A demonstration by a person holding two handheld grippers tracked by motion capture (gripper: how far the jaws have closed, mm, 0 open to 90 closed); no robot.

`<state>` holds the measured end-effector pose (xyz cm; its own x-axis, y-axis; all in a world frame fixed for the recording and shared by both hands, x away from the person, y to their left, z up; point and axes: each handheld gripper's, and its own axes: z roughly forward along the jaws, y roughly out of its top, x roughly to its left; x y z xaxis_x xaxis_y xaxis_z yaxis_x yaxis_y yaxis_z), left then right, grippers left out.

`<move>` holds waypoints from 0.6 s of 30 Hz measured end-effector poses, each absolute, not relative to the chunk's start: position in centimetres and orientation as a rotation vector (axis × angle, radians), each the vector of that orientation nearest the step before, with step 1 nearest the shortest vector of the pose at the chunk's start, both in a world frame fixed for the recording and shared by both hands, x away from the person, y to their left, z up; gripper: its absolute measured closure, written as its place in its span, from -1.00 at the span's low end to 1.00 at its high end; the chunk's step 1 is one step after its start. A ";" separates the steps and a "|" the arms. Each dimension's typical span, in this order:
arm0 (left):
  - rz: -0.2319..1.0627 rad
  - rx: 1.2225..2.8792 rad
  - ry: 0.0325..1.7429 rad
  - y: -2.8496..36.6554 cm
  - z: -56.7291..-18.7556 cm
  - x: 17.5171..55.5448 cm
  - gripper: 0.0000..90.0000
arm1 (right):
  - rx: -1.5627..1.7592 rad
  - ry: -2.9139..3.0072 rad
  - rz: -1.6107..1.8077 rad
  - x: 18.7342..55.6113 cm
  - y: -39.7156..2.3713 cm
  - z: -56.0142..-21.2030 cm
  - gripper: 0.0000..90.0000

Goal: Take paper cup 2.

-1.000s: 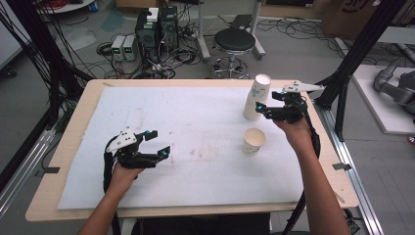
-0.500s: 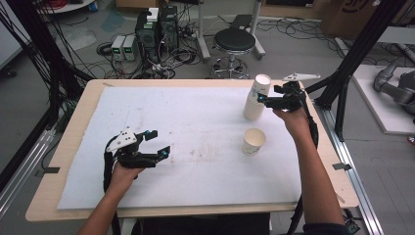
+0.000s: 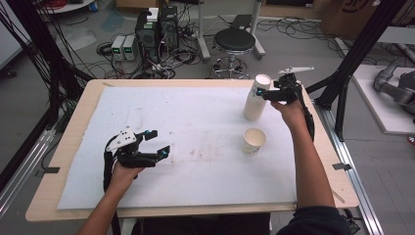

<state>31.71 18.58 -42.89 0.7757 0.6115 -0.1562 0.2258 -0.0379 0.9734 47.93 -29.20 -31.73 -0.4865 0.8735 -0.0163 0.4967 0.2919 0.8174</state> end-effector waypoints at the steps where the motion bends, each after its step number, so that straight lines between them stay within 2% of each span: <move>1: 0.352 1.613 0.685 18.6 -42.9 31.7 -0.61 | 1.217 2.104 1.087 48.2 -29.1 -31.7 -0.55; 14: 0.347 1.610 0.691 18.6 -43.0 31.7 -0.61 | 1.249 2.115 1.079 50.3 -28.2 -33.2 -0.53; 18: 0.346 1.613 0.692 18.7 -43.0 31.8 -0.61 | 1.233 2.114 1.070 50.5 -28.2 -33.2 -0.34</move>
